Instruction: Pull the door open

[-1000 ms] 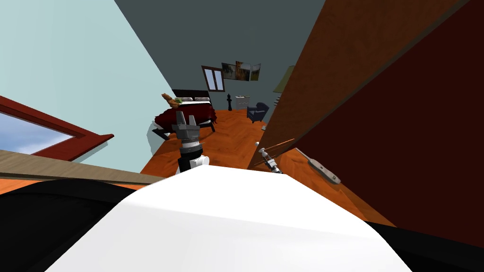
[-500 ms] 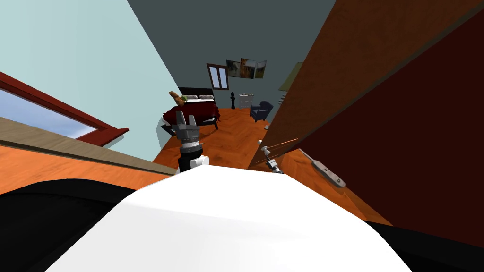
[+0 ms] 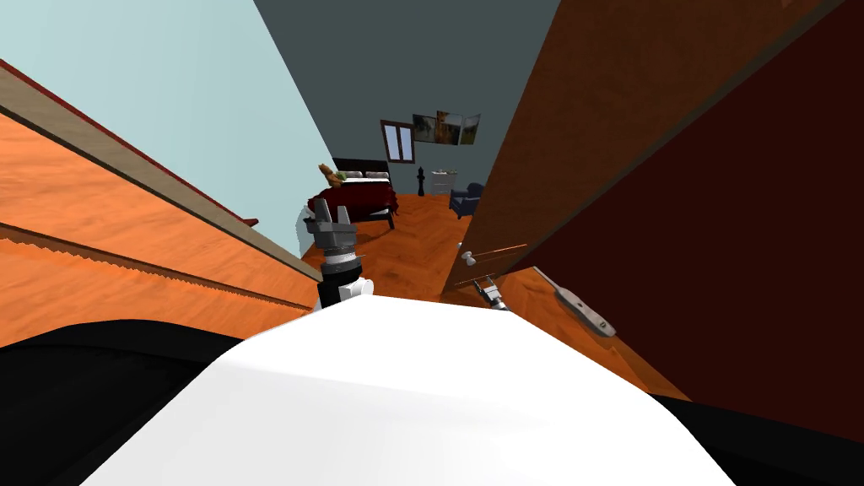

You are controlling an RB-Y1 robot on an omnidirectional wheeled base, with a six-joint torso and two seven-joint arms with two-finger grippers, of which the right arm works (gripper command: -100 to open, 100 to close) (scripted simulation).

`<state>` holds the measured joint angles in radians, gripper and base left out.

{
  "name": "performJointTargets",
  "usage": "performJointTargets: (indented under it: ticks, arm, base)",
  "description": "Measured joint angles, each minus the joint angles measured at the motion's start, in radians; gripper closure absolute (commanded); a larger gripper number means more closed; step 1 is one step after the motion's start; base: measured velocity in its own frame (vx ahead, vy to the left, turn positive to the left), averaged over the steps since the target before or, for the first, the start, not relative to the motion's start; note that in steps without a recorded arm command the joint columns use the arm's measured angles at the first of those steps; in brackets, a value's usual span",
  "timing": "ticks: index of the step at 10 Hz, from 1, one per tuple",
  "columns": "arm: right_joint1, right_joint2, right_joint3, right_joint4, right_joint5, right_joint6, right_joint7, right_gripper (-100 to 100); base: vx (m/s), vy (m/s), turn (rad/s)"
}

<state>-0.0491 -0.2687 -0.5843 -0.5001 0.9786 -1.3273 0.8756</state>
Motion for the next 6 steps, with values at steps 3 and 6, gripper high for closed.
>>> performJointTargets:
  ticks: [3,6]
  arm:
    - [0.014,-0.001,0.026,-0.014,-0.035,0.014,0.012,-100]
    - [0.039,0.002,0.08,-0.051,-0.106,0.049,0.024,-100]
  base:
    - [0.061,0.039,0.085]
    - [0.12,0.05,0.1]
